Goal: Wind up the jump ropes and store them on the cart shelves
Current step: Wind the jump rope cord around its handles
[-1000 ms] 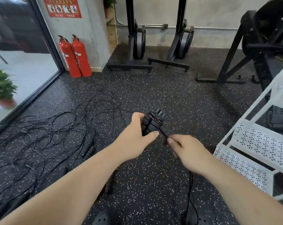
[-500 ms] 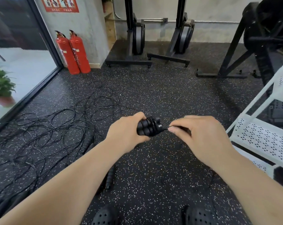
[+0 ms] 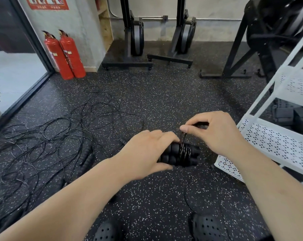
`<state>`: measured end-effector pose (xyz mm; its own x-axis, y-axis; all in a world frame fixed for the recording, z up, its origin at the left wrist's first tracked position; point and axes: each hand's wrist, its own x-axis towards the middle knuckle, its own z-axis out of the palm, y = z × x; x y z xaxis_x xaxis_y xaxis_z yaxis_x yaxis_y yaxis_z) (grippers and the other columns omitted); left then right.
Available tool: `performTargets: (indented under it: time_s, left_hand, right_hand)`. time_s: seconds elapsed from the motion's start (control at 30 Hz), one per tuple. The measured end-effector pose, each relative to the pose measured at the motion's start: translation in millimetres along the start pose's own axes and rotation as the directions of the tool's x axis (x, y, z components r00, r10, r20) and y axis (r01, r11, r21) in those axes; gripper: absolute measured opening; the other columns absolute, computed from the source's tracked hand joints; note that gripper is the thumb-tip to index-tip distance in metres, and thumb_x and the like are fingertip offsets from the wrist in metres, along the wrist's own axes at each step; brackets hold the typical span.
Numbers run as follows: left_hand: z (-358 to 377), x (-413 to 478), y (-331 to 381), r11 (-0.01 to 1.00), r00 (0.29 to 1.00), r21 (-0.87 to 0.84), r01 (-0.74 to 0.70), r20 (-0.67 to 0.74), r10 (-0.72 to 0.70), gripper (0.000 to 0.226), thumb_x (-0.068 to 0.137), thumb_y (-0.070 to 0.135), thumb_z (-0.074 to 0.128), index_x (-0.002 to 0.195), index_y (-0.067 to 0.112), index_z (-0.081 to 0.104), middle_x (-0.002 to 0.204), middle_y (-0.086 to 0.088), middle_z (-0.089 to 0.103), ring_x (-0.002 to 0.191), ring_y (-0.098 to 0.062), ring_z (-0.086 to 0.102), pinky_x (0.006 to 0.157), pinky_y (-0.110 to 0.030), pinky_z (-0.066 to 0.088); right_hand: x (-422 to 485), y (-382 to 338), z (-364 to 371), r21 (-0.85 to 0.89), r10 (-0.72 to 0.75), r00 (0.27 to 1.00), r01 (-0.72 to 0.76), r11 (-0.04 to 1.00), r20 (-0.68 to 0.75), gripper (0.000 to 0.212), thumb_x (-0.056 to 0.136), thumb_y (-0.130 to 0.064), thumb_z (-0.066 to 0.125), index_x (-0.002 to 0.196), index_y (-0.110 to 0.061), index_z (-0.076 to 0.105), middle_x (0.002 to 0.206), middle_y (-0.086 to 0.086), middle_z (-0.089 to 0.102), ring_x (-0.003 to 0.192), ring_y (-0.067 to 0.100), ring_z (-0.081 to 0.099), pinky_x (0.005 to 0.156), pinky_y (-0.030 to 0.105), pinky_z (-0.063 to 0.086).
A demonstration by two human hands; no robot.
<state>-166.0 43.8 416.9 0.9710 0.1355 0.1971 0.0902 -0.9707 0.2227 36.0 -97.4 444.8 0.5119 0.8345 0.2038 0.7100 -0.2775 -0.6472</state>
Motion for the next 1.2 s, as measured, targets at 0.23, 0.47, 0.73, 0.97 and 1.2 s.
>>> performTargets:
  time_s: [0.23,0.47,0.73,0.97,1.2]
  left_hand:
    - [-11,-7,10,0.960,0.995,-0.264,0.096,-0.005,-0.101,0.086,0.089,0.050,0.079,0.151,0.047,0.020,0.130,0.016,0.058,0.110,-0.012,0.059,0.096,-0.038,0.051]
    - [-3,-3,-4,0.820,0.921,-0.472,0.324,-0.043,-0.388,0.073,0.090,0.047,0.079,0.142,0.052,0.028,0.114,0.019,0.070,0.098,-0.004,0.069,0.089,-0.040,0.058]
    - [2,-4,-46,0.671,0.762,-0.479,0.565,-0.007,-0.647,0.068,0.091,0.050,0.080,0.142,0.037,0.038,0.109,0.020,0.067,0.094,-0.001,0.064,0.073,-0.023,0.048]
    - [2,-8,-51,0.817,0.857,-0.280,0.504,0.044,-0.513,0.071,0.084,0.054,0.085,0.140,0.045,0.043,0.114,0.018,0.071,0.102,-0.014,0.068,0.092,-0.041,0.057]
    - [2,-7,-41,0.909,0.921,-0.159,0.386,0.117,-0.371,0.075,0.083,0.056,0.084,0.143,0.047,0.040,0.117,0.016,0.068,0.104,-0.015,0.066,0.092,-0.044,0.057]
  right_hand:
    - [0,11,7,0.291,0.149,0.976,-0.191,0.937,0.161,0.032,0.094,-0.051,0.077,0.078,-0.023,0.080,0.070,-0.004,0.070,0.070,0.014,0.058,0.076,0.037,0.047]
    - [-8,2,37,-0.153,0.224,0.943,-0.191,0.970,0.244,0.044,0.112,-0.037,0.048,0.071,-0.028,0.062,0.060,-0.006,0.067,0.051,0.007,0.058,0.054,0.030,0.042]
    - [-31,-35,54,-0.403,0.087,0.900,0.103,0.909,0.426,0.031,0.113,-0.047,0.038,0.102,-0.028,0.060,0.080,-0.005,0.065,0.068,0.018,0.062,0.068,0.041,0.055]
    - [-19,-41,34,-0.511,-0.196,0.967,0.253,0.822,0.165,0.030,0.105,-0.057,0.046,0.100,-0.040,0.069,0.086,-0.018,0.065,0.079,0.008,0.061,0.067,0.034,0.055]
    - [-10,-32,24,-0.433,-0.223,0.963,0.269,0.860,0.154,0.042,0.096,-0.069,0.044,0.103,-0.043,0.075,0.091,-0.017,0.068,0.083,0.009,0.063,0.068,0.038,0.055]
